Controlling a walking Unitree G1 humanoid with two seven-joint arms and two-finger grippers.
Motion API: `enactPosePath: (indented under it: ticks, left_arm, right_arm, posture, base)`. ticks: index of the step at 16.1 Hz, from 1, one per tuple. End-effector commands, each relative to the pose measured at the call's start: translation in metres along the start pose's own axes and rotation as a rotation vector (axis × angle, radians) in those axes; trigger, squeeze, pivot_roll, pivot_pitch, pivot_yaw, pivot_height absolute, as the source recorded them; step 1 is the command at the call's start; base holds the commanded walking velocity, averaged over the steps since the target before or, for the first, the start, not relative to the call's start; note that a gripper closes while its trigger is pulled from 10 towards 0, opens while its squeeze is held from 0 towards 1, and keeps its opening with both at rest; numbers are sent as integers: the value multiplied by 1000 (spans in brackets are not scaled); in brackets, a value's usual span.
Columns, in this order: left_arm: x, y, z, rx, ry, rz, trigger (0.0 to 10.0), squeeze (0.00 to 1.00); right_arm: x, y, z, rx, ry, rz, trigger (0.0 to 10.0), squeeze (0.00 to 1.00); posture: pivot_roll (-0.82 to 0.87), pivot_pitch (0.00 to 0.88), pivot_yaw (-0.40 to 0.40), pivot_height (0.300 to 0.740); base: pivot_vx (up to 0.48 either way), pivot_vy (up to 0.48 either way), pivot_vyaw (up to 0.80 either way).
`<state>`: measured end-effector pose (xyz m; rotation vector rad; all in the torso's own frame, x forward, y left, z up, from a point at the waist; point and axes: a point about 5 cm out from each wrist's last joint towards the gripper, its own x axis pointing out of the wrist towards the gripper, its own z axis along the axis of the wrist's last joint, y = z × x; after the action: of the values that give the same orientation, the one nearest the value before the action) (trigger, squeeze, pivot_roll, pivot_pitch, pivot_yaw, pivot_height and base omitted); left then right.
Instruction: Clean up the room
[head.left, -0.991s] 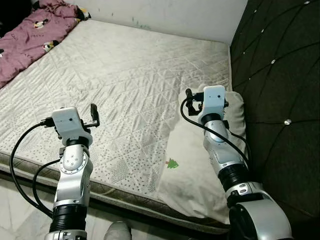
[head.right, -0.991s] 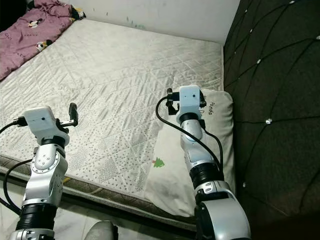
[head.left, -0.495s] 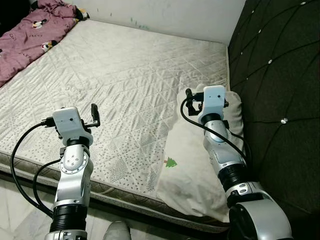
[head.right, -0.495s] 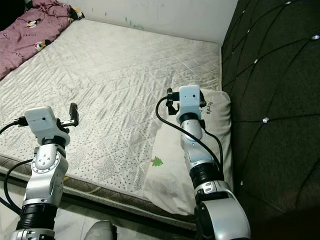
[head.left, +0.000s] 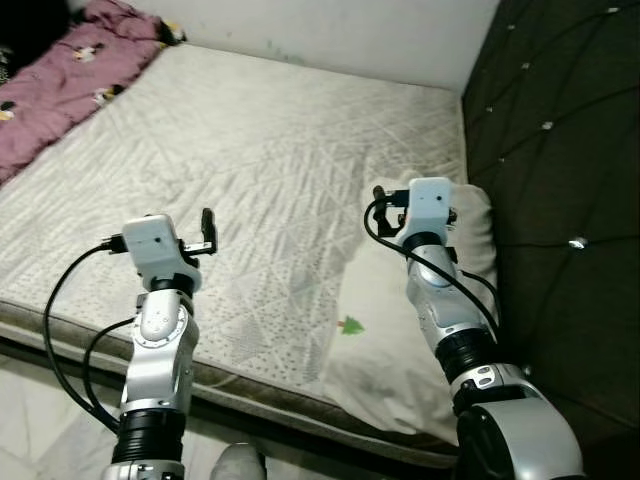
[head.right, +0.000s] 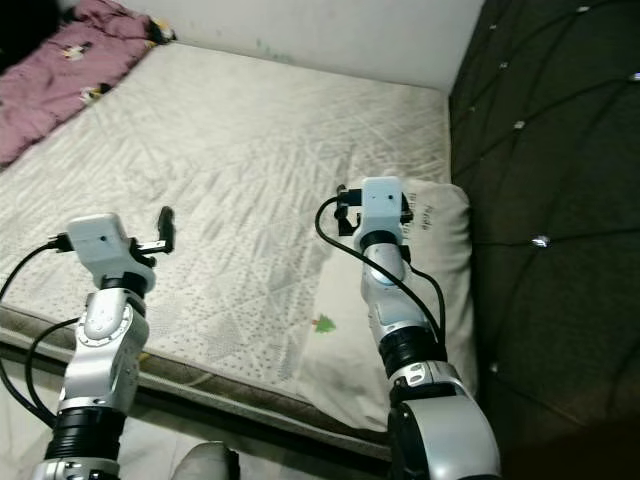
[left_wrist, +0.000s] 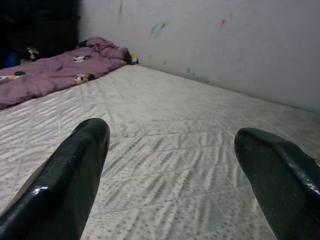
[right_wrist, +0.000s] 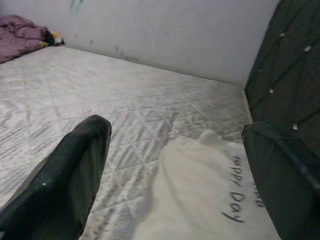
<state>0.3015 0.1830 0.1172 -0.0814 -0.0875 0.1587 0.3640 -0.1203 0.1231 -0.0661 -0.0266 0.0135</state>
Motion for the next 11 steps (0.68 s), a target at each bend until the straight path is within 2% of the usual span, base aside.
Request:
enactPosePath:
  ticks: [1, 2, 3, 7, 11]
  left_arm:
    - [1, 0, 2, 2, -8, -6, 10000, 0]
    - [1, 0, 2, 1, -7, -4, 10000, 0]
    - [1, 1, 2, -1, -3, -2, 10000, 0]
    - [2, 0, 1, -6, -3, -10, 10000, 0]
    - [3, 0, 1, -4, -4, -12, 10000, 0]
  right_arm:
    - [3, 1, 3, 14, 6, 1, 10000, 0]
    - [3, 0, 3, 16, 10, 0, 10000, 0]
    - [3, 0, 2, 10, 17, 1, 10000, 0]
    - [4, 1, 2, 18, 17, 9, 10000, 0]
    - [3, 6, 6, -14, -19, 50, 10000, 0]
  posture:
    - [127, 0, -42, 740]
    - [128, 0, -44, 740]
    - [128, 0, -44, 740]
    - [129, 0, -45, 740]
    - [130, 0, -47, 740]
  base:
    - [0, 0, 0]
    - [0, 0, 0]
    - [0, 0, -800]
    - [0, 480, -700]
    - [0, 480, 0]
